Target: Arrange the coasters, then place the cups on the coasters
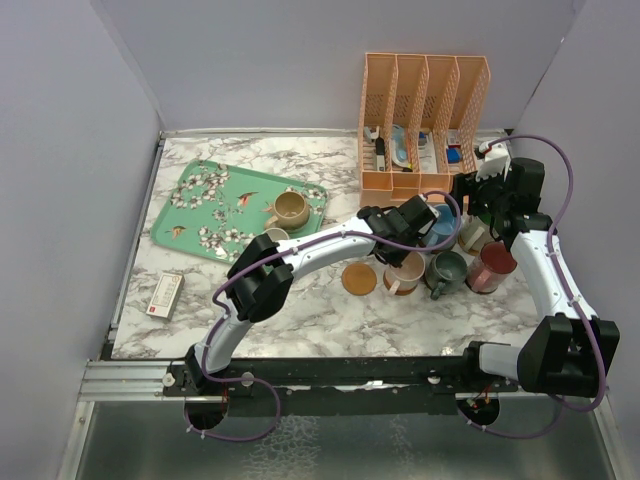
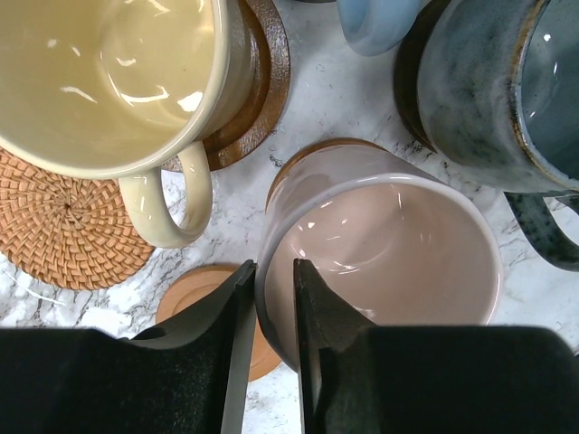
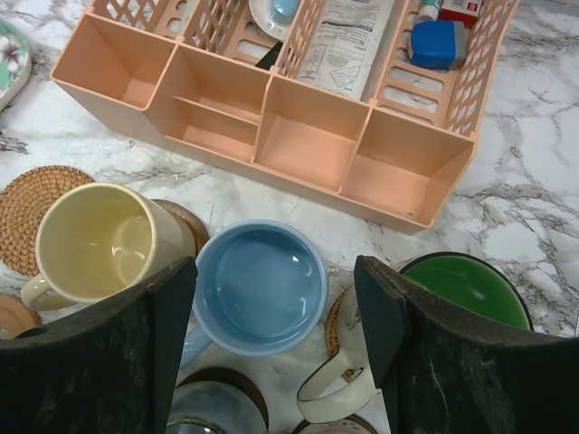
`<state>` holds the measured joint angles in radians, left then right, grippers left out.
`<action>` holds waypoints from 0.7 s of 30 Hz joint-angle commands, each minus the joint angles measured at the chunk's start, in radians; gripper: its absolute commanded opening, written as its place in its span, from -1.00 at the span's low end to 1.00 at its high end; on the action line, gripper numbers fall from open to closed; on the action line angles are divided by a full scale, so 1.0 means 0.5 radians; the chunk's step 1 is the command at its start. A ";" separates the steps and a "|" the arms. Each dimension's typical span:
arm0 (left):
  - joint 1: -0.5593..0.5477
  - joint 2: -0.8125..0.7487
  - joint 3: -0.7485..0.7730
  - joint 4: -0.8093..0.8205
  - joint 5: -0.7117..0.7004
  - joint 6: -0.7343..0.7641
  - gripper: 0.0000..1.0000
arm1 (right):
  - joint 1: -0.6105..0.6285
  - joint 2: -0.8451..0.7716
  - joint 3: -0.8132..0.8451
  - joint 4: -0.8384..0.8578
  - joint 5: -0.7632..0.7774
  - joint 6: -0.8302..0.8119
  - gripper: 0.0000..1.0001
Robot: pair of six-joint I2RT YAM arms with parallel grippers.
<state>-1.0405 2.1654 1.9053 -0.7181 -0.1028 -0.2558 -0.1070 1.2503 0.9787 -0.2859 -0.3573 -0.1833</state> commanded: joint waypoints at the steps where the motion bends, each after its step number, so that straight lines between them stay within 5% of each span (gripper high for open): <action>1: -0.002 -0.073 0.043 0.031 0.005 0.012 -0.47 | -0.019 -0.031 -0.015 0.045 -0.043 0.007 0.43; 21: -0.001 -0.324 0.097 0.029 0.045 0.234 -0.09 | -0.022 -0.039 -0.012 0.046 -0.012 -0.001 0.44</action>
<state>-1.0409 2.0941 1.9240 -0.7177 -0.1005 -0.1879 -0.1070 1.2503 0.9783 -0.2859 -0.3576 -0.1837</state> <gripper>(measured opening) 0.432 0.719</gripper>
